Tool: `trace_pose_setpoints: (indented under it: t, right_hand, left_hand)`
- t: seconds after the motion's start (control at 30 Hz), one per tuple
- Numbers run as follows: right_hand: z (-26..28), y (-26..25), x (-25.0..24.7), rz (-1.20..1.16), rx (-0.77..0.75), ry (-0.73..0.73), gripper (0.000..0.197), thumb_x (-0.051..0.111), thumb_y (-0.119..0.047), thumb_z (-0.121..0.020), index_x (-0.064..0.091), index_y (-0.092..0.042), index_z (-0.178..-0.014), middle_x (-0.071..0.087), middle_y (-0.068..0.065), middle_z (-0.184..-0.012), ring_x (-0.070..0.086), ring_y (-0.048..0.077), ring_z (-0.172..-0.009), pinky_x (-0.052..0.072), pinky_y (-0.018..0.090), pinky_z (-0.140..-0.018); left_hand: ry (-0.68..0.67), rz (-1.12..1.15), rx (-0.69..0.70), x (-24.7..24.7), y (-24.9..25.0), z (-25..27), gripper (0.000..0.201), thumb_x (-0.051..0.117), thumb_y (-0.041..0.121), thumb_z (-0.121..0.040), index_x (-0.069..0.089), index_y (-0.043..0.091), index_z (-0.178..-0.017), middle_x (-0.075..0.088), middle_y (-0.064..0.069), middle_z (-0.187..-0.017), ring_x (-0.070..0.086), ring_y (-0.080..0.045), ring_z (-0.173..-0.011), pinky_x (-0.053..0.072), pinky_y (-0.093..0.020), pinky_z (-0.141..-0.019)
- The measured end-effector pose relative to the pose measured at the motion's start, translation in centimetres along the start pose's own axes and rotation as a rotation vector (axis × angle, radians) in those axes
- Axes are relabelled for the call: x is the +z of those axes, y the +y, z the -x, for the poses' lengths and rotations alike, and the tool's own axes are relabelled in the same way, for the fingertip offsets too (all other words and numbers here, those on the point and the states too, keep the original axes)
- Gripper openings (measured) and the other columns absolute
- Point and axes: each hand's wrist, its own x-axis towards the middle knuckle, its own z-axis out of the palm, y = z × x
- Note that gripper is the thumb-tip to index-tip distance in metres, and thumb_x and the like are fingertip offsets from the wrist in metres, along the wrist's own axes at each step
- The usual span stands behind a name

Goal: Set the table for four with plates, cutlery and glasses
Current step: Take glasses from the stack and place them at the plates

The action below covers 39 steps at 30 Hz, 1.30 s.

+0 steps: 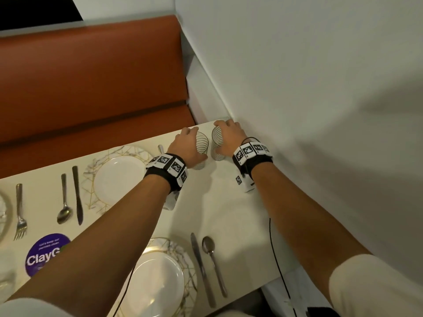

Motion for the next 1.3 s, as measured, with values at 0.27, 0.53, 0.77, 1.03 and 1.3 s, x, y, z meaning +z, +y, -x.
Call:
trace_pose_setpoints:
  t: [0.27, 0.53, 0.77, 1.03, 1.3]
  right_hand:
    - [4.6, -4.9, 1.0, -0.112, -0.051, 0.078, 0.085, 0.080, -0.037, -0.074, 0.036, -0.022, -0.146, 0.044, 0.013, -0.138, 0.042, 0.034, -0.128, 0.044, 0.046, -0.103]
    - [10.6, -13.7, 5.2, -0.172, -0.147, 0.062, 0.086, 0.083, -0.039, -0.071, 0.038, -0.021, -0.142, 0.046, 0.013, -0.134, 0.044, 0.034, -0.122, 0.046, 0.048, -0.100]
    - [15.0, -19.2, 9.5, -0.115, -0.153, -0.015, 0.081, 0.082, -0.039, -0.073, 0.038, -0.022, -0.139, 0.046, 0.012, -0.132, 0.045, 0.033, -0.120, 0.047, 0.048, -0.099]
    - [17.8, -20.8, 12.9, -0.002, -0.067, -0.047, 0.081, 0.083, -0.036, -0.072, 0.038, -0.023, -0.138, 0.045, 0.011, -0.133, 0.044, 0.032, -0.122, 0.047, 0.045, -0.096]
    - [18.1, -18.8, 12.7, 0.080, -0.022, -0.082, 0.087, 0.082, -0.038, -0.069, 0.035, -0.021, -0.140, 0.044, 0.011, -0.131, 0.043, 0.032, -0.120, 0.047, 0.043, -0.093]
  left_hand:
    - [0.148, 0.259, -0.114, -2.6, -6.6, 7.4, 0.101, 0.090, 0.037, -0.076, 0.033, 0.014, -0.157, 0.041, -0.008, -0.149, 0.051, -0.026, -0.133, 0.047, -0.045, -0.110]
    - [0.262, 0.380, -0.172, -4.8, -15.4, 17.1, 0.087, 0.093, 0.036, -0.072, 0.045, 0.019, -0.143, 0.048, -0.003, -0.135, 0.054, -0.020, -0.118, 0.052, -0.044, -0.102]
    - [0.260, 0.417, -0.197, -4.2, -21.3, 23.5, 0.086, 0.092, 0.033, -0.073, 0.044, 0.019, -0.143, 0.046, -0.003, -0.137, 0.055, -0.018, -0.120, 0.050, -0.036, -0.099]
    - [0.248, 0.388, -0.186, -2.5, -24.1, 26.8, 0.089, 0.093, 0.032, -0.073, 0.043, 0.015, -0.145, 0.044, -0.006, -0.140, 0.052, -0.020, -0.123, 0.049, -0.038, -0.101]
    - [0.241, 0.365, -0.225, -1.4, -24.4, 27.0, 0.091, 0.093, 0.025, -0.073, 0.042, 0.013, -0.147, 0.042, -0.008, -0.144, 0.048, -0.024, -0.130, 0.045, -0.034, -0.100]
